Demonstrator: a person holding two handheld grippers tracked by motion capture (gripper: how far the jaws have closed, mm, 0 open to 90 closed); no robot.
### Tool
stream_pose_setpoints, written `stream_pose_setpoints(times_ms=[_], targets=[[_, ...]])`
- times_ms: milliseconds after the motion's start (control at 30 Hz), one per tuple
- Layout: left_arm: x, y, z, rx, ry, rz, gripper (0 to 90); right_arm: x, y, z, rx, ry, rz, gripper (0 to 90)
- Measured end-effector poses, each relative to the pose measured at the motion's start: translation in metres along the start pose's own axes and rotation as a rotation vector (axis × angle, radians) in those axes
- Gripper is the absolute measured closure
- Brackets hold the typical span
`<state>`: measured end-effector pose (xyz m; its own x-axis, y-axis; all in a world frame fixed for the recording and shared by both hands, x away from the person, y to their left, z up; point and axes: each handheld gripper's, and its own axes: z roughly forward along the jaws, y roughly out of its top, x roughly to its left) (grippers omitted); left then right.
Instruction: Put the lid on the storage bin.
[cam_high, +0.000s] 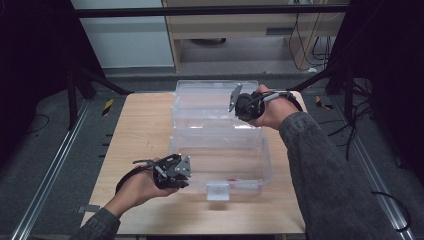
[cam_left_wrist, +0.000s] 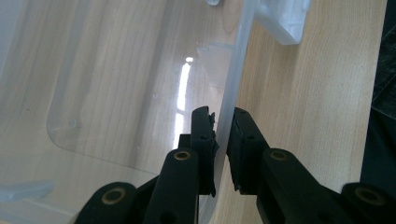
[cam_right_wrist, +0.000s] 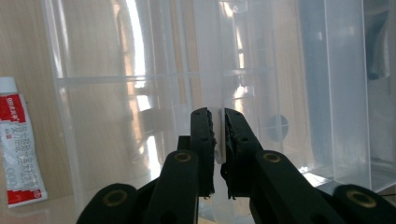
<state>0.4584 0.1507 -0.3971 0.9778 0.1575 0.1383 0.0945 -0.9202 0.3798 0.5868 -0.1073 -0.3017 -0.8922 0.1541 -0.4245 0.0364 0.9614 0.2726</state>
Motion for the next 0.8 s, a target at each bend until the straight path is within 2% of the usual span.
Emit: stream_pose_setpoints(times_ms=[267, 400, 567, 600, 633, 800], targets=[[-0.002, 0.0, 0.0, -0.005, 0.02, -0.001, 80.5, 0.004, 0.004, -0.009, -0.036, 0.021, -0.004, 87.1], [-0.002, 0.0, 0.0, 0.0, 0.023, -0.005, 80.4, 0.009, 0.005, -0.016, -0.047, 0.038, -0.02, 88.0], [-0.004, 0.001, 0.001, -0.004, 0.031, -0.014, 80.1, 0.015, 0.007, -0.021, -0.047, 0.034, -0.04, 88.2], [-0.006, 0.0, 0.001, -0.007, 0.027, -0.058, 80.0, 0.019, 0.007, -0.023, -0.05, 0.034, -0.048, 88.3], [-0.004, 0.001, 0.001, -0.004, 0.033, -0.018, 79.9, 0.021, 0.007, -0.024, -0.053, 0.033, -0.047, 88.3], [-0.004, 0.001, 0.001, 0.008, 0.046, -0.011, 79.4, 0.032, 0.006, -0.031, -0.066, 0.024, -0.066, 88.4]])
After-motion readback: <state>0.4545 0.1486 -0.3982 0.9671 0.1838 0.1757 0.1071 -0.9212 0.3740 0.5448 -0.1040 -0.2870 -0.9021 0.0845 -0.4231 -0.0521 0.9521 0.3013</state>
